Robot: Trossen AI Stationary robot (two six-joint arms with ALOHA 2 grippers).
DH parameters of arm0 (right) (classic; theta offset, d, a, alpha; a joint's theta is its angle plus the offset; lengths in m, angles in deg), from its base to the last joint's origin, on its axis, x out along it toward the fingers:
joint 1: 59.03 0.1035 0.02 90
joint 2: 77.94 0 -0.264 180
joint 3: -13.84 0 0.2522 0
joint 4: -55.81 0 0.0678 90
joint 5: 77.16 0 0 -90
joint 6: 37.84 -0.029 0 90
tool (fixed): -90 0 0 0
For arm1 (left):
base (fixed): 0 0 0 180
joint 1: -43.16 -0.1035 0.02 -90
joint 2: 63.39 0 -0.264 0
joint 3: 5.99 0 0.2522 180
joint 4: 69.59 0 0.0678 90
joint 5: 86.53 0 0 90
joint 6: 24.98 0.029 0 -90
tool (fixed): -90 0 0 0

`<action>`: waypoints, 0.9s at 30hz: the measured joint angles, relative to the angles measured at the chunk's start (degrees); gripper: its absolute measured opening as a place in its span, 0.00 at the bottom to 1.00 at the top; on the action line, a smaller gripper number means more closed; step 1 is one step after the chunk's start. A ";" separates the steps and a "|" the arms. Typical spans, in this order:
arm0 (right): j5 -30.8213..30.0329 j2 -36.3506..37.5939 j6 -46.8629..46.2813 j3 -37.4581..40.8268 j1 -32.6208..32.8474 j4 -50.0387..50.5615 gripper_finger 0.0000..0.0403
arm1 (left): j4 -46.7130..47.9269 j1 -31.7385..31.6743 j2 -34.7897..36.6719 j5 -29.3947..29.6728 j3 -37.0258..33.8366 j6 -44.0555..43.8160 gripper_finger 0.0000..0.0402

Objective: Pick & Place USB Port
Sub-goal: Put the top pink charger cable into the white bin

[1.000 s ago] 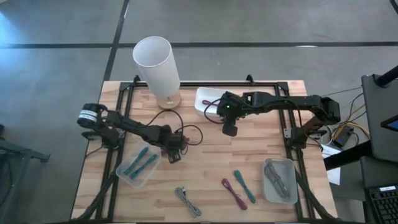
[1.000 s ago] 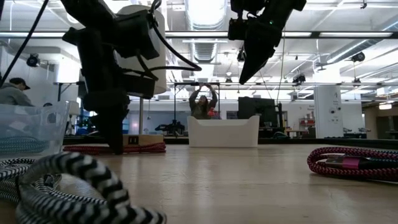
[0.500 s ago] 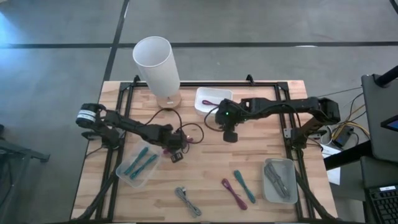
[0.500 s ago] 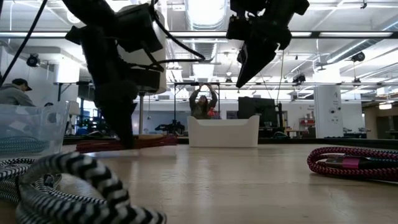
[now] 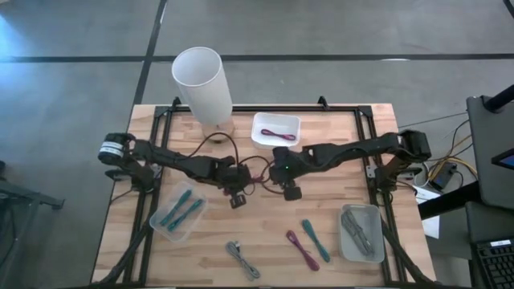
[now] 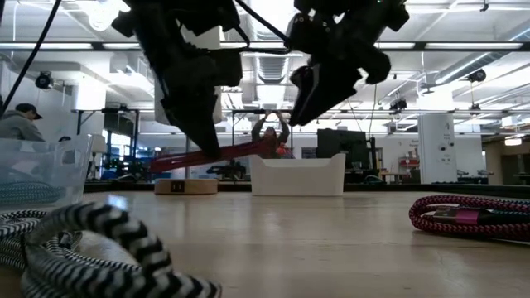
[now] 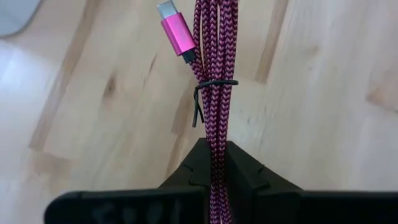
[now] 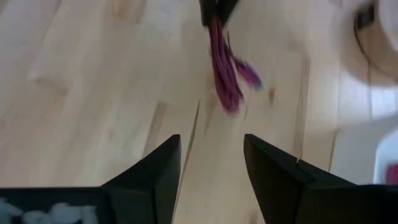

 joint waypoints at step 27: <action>-9.45 -3.42 9.13 -0.10 2.46 -7.74 0.44 | -5.72 -0.96 0.02 -1.84 2.01 -1.99 0.06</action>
